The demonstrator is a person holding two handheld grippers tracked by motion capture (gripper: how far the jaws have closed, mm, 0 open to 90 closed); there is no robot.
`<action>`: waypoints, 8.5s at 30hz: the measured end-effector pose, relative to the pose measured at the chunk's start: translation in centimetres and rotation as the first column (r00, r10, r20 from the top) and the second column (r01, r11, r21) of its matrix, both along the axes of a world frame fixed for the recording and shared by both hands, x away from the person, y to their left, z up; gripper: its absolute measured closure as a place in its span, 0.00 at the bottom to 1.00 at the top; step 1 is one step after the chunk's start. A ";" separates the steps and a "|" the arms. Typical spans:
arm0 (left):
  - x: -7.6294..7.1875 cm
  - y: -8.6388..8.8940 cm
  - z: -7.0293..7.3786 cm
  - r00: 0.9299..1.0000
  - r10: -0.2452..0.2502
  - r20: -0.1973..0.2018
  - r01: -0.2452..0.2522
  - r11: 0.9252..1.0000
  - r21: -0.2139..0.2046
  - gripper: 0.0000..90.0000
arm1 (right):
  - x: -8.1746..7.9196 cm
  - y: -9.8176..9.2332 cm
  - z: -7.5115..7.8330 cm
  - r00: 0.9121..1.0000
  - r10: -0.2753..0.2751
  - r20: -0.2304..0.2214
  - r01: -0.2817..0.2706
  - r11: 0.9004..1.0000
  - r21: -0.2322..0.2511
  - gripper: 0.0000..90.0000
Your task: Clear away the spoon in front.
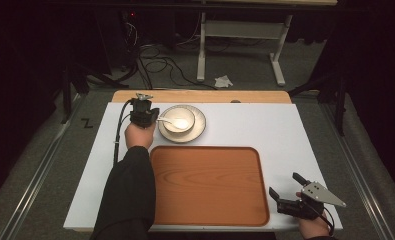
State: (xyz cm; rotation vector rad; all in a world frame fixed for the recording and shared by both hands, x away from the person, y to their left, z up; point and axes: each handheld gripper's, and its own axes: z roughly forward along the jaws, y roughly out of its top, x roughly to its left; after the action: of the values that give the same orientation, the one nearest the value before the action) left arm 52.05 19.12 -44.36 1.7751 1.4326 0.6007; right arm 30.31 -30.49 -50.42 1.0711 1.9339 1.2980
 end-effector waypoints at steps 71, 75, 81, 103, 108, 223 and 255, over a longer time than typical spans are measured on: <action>-6.1 -1.8 -1.9 0.986 -0.141 -0.093 0.099 0.928 -0.360 0.50 | 0.0 0.8 0.3 0.999 0.030 0.013 -0.030 0.999 -0.039 0.03; -5.9 -0.9 -3.0 0.984 -0.132 -0.122 0.054 0.866 -0.497 0.58 | 0.0 0.8 0.3 0.999 0.032 0.013 -0.031 0.999 -0.039 0.03; -5.9 -0.4 -4.1 0.983 -0.125 -0.138 0.032 0.845 -0.534 0.67 | 0.0 0.8 0.3 0.999 0.033 0.009 -0.033 0.999 -0.038 0.03; -6.3 -0.7 -3.5 0.986 -0.139 -0.092 0.083 0.888 -0.452 0.95 | 0.0 0.9 0.2 0.999 0.033 0.006 -0.032 0.999 -0.042 0.03; -6.6 -1.2 -2.8 0.987 -0.150 -0.058 0.119 0.923 -0.366 0.95 | 0.0 0.9 0.2 0.999 0.034 0.005 -0.033 0.999 -0.043 0.03; -24.1 -0.4 -5.4 0.920 -0.338 0.197 0.368 0.919 -0.141 0.95 | 0.2 1.1 0.0 1.000 0.031 -0.005 -0.031 0.998 -0.055 0.03; -24.5 -0.9 -6.0 0.948 -0.275 0.158 0.292 0.951 -0.097 0.49 | -0.1 1.0 0.1 1.000 0.025 0.001 -0.025 0.998 -0.056 0.03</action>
State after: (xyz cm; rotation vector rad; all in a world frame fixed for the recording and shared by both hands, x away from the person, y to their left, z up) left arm 27.53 18.19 -50.33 1.7642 1.0676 0.4690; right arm 30.26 -29.49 -50.29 1.0204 1.9767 1.2503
